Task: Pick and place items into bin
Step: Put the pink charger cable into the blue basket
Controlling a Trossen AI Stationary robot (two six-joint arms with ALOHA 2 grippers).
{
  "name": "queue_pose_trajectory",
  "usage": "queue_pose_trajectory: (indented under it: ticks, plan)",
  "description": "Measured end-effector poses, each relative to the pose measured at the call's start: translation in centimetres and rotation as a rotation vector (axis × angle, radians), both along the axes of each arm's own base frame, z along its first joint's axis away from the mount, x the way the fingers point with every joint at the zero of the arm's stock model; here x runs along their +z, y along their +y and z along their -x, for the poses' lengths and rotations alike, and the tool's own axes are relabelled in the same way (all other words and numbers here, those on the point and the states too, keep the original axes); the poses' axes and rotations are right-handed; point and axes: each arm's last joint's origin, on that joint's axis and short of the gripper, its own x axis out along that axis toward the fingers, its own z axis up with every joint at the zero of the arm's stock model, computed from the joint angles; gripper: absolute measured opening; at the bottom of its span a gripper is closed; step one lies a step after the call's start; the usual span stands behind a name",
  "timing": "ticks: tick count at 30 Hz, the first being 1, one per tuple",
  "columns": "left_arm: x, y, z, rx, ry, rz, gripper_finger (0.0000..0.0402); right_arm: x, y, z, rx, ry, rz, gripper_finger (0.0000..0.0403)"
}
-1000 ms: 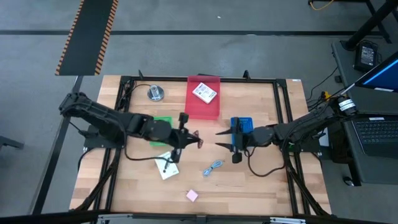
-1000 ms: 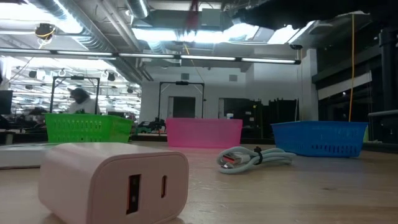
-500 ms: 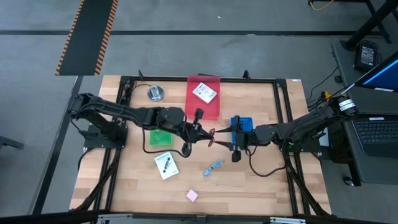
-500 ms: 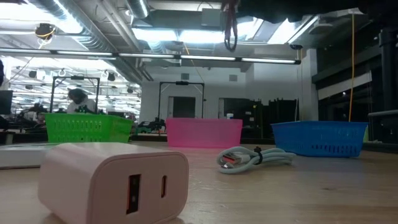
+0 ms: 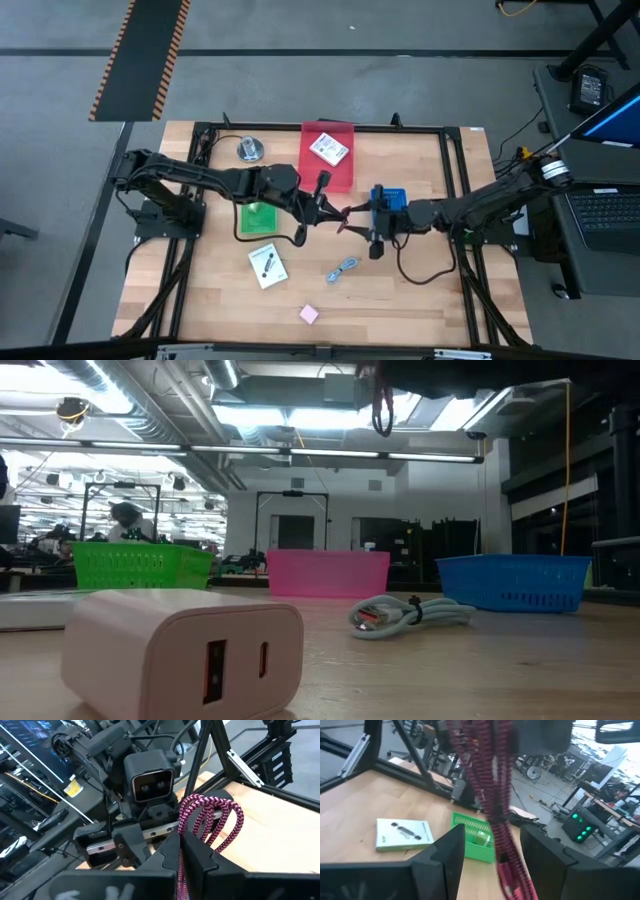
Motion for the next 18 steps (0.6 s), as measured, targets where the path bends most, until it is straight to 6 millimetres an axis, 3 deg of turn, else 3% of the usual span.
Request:
queue_pose_trajectory:
  ticks: [7, 14, 18]
  plan:
    - [-0.01, -0.01, 0.0, 0.0, -0.001, -0.007, 0.0003, -0.09, -0.66, -0.31, -0.026, -0.007, -0.002, 0.0138]
    - [-0.05, 0.0, 0.01, 0.002, 0.002, -0.016, 0.0003, -0.13, -0.63, -0.3, -0.019, -0.003, -0.001, 0.0018]
    - [-0.06, 0.04, 0.01, 0.013, 0.003, -0.019, 0.0006, -0.17, -0.63, -0.3, -0.021, 0.001, -0.006, 0.0009]
